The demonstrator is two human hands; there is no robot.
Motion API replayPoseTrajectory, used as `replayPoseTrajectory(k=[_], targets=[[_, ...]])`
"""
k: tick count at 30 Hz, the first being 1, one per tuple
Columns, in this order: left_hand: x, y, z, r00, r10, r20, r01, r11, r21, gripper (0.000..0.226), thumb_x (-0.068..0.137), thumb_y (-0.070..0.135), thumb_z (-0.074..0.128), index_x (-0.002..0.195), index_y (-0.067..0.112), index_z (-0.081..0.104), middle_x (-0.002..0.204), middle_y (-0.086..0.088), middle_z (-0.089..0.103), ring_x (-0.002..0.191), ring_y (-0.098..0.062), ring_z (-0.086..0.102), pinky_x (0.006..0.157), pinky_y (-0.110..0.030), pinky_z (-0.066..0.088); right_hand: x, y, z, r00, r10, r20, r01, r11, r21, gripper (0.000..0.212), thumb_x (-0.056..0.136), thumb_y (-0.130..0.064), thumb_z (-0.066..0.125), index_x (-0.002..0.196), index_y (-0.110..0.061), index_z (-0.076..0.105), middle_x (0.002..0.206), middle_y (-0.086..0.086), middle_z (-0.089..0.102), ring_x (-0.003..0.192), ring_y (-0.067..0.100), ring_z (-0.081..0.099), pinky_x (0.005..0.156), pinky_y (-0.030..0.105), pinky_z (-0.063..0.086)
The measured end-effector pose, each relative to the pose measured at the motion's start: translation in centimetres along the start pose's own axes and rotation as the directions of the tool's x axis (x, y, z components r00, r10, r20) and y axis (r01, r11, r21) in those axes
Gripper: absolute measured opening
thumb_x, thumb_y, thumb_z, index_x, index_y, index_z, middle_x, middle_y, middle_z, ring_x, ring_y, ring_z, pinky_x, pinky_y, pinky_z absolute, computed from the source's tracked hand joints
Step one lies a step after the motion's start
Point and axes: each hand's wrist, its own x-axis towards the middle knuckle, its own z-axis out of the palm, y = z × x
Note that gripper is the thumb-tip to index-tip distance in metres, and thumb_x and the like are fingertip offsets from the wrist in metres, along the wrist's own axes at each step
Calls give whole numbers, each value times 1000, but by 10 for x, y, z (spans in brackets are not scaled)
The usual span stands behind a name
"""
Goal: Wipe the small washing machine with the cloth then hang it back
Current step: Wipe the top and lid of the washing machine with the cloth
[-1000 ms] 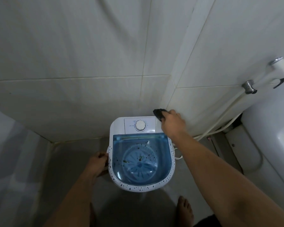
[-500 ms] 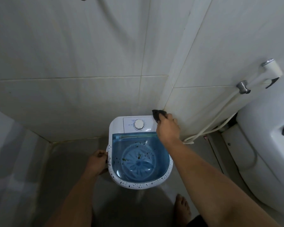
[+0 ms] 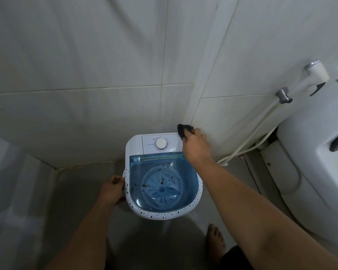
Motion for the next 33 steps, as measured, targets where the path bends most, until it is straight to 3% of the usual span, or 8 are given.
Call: replayPoseTrajectory(k=[7, 9, 11, 14, 21, 26, 29, 33], targets=[[7, -6, -1, 1000, -2, 9, 2, 1000, 13, 7, 102, 18, 57, 101, 13, 63, 116, -18, 67, 110, -34, 65, 90, -55, 59, -83, 24, 11, 872, -487, 43, 487, 859, -158, 55, 92, -27, 60, 146, -25, 49, 130, 12, 53, 105, 33, 54, 77, 46, 50], [10, -6, -2, 1000, -19, 7, 19, 1000, 9, 6, 101, 18, 59, 102, 14, 63, 118, -19, 67, 112, -34, 65, 87, -54, 60, -52, 24, 4, 910, -416, -5, 409, 896, -171, 55, 92, -23, 59, 146, -26, 49, 133, 13, 52, 107, 35, 53, 80, 46, 49], [11, -5, -1, 999, -37, -3, 37, 999, -8, 3, 101, 16, 59, 100, 15, 62, 118, -19, 67, 114, -33, 64, 81, -49, 61, -19, 18, -2, 984, -176, -17, 175, 982, -72, 51, 97, -19, 53, 147, -26, 47, 136, 12, 47, 112, 35, 49, 87, 46, 49], [10, -5, 1, 999, -50, -5, 50, 999, -21, 3, 101, 15, 59, 99, 15, 61, 117, -17, 66, 113, -33, 64, 72, -43, 59, 4, 13, -3, 993, 112, 40, -116, 987, 108, 43, 101, -21, 47, 144, -25, 51, 133, 12, 46, 116, 35, 48, 94, 44, 48], [17, -8, -2, 1000, -3, -6, 3, 999, 34, 6, 100, 17, 60, 100, 13, 65, 112, -17, 71, 107, -31, 68, 92, -57, 58, -79, 69, 29, 995, -12, -101, 44, 945, 325, 44, 98, -23, 56, 142, -27, 57, 120, 8, 56, 105, 30, 55, 92, 46, 52], [19, -10, -5, 1000, 22, -2, -22, 999, 48, 6, 98, 18, 63, 98, 14, 68, 108, -13, 74, 106, -32, 70, 96, -56, 56, -125, 77, 25, 998, 1, -68, 27, 910, 413, 42, 98, -20, 61, 140, -24, 60, 131, 3, 56, 113, 15, 57, 101, 29, 49], [17, -8, -3, 1000, -6, 15, 6, 1000, 22, 6, 99, 17, 62, 100, 12, 65, 111, -16, 72, 109, -32, 68, 88, -51, 60, -76, 66, 17, 998, 61, -15, -49, 911, 409, 41, 100, -26, 56, 141, -28, 59, 123, 9, 61, 105, 24, 64, 92, 27, 48], [10, -3, 0, 998, -52, 21, 53, 997, -50, 7, 95, 7, 62, 101, 11, 63, 119, -22, 69, 115, -34, 66, 70, -40, 61, -34, 39, 11, 988, 156, 15, -146, 883, 445, 43, 102, -26, 53, 145, -20, 55, 128, 15, 56, 110, 32, 63, 100, 35, 47]])
